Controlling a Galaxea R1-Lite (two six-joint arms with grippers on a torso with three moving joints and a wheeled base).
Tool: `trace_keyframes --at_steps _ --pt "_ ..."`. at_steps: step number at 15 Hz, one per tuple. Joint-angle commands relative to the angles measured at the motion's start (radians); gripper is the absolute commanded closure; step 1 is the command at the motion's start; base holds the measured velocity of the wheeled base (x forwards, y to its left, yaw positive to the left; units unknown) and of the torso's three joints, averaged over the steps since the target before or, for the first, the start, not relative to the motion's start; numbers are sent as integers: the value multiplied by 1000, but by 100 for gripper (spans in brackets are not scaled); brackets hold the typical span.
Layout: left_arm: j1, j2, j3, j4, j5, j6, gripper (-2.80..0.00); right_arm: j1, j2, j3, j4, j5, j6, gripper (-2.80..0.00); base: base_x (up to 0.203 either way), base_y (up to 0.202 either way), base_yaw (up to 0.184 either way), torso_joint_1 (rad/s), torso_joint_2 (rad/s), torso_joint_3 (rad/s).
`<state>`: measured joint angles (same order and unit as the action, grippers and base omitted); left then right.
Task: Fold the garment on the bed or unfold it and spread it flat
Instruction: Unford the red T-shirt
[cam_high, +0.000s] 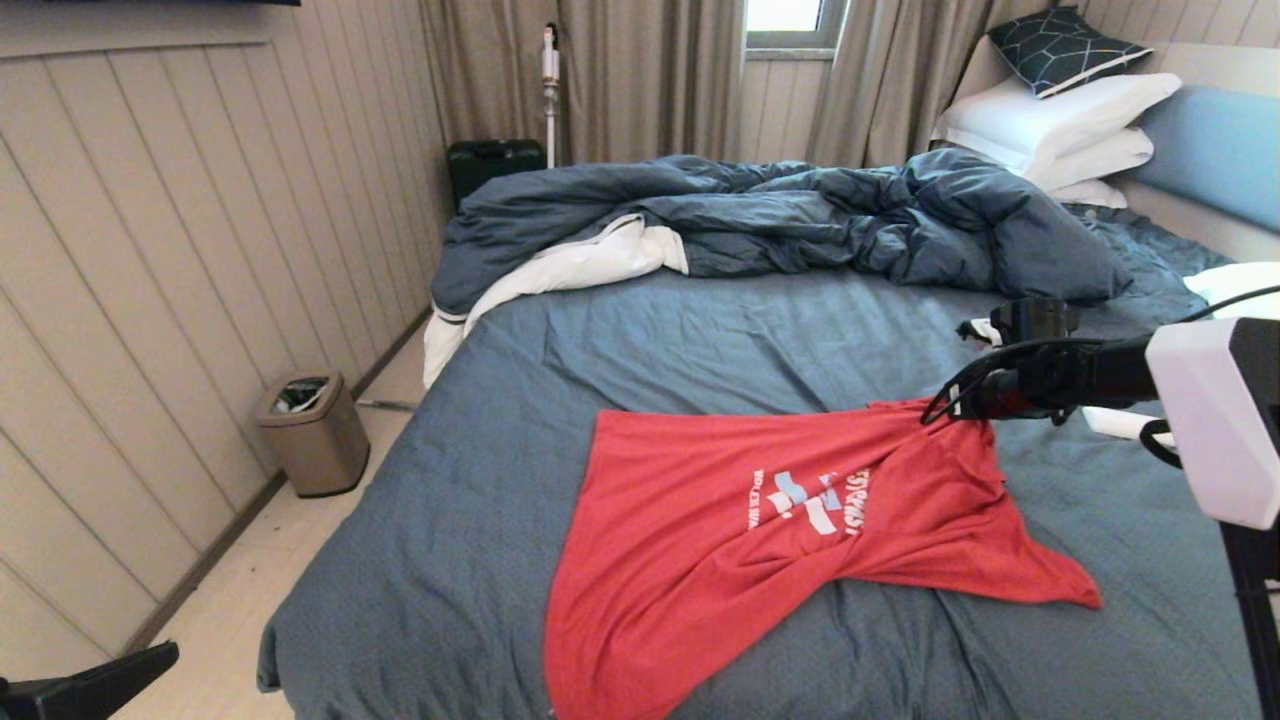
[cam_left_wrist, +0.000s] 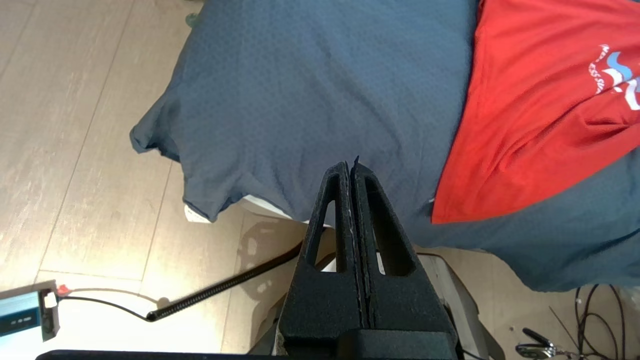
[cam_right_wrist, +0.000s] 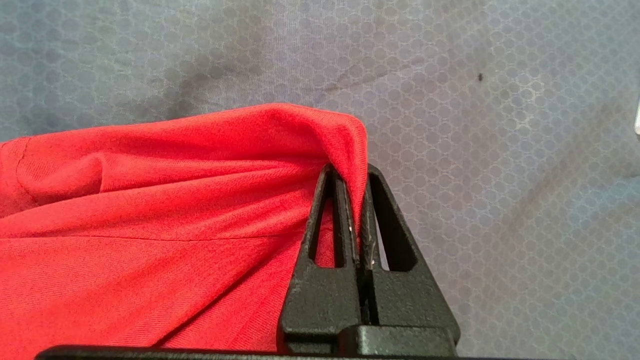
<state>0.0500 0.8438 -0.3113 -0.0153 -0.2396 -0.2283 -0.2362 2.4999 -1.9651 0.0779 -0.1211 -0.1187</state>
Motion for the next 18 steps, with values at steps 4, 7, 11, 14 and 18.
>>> trace_keyframes --at_steps 4,7,11,14,18 --pt "1 -15 -5 1 -1 0 0 0 -6 2 5 9 -1 -280 0 0 0 0 0 0" --pt "1 -5 -17 2 -9 -2 0 -5 -64 12 12 15 11 -280 0 0 0 0 0 0" --pt "1 15 -19 2 -12 -3 0 2 -231 126 92 114 71 -280 0 0 0 0 0 0" --pt "1 -7 12 3 -6 -3 0 62 -333 267 227 185 83 -280 0 0 0 0 0 0" --pt "1 0 14 0 -14 -6 0 157 -300 333 246 193 90 -280 0 0 0 0 0 0"
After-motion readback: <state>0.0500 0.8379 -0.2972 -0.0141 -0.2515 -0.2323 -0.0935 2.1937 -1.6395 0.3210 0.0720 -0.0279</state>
